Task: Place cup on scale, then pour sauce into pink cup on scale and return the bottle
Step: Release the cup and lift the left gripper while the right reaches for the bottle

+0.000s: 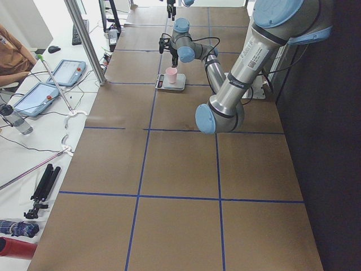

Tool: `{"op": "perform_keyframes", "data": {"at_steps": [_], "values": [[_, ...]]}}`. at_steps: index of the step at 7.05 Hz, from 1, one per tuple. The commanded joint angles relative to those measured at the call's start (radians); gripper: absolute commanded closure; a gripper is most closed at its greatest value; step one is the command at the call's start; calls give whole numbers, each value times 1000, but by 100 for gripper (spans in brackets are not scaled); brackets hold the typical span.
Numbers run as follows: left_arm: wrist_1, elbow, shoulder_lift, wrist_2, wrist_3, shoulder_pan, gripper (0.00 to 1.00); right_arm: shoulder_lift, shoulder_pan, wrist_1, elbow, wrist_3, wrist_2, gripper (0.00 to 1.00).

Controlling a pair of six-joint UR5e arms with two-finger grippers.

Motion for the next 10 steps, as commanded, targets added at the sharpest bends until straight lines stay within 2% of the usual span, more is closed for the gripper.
{"op": "perform_keyframes", "data": {"at_steps": [1, 2, 5, 6, 8, 9, 10], "values": [[-1, -47, 24, 1, -6, -23, 50, -104, -146, 557, 23, 472, -252, 0], [-1, -47, 29, 1, -6, -34, 50, -154, -230, 748, 25, 546, -340, 0], [-9, -44, 32, 2, -7, -37, 50, -226, -340, 778, 90, 575, -350, 0], [-8, -44, 32, 2, -7, -37, 50, -235, -415, 778, 127, 662, -426, 0], [-8, -42, 34, 2, -7, -38, 50, -257, -681, 778, 179, 697, -758, 0], [-9, -42, 38, 1, -6, -41, 50, -260, -807, 775, 183, 697, -953, 0], [-9, -41, 44, 1, -4, -41, 50, -260, -968, 739, 183, 700, -1269, 0]]}}
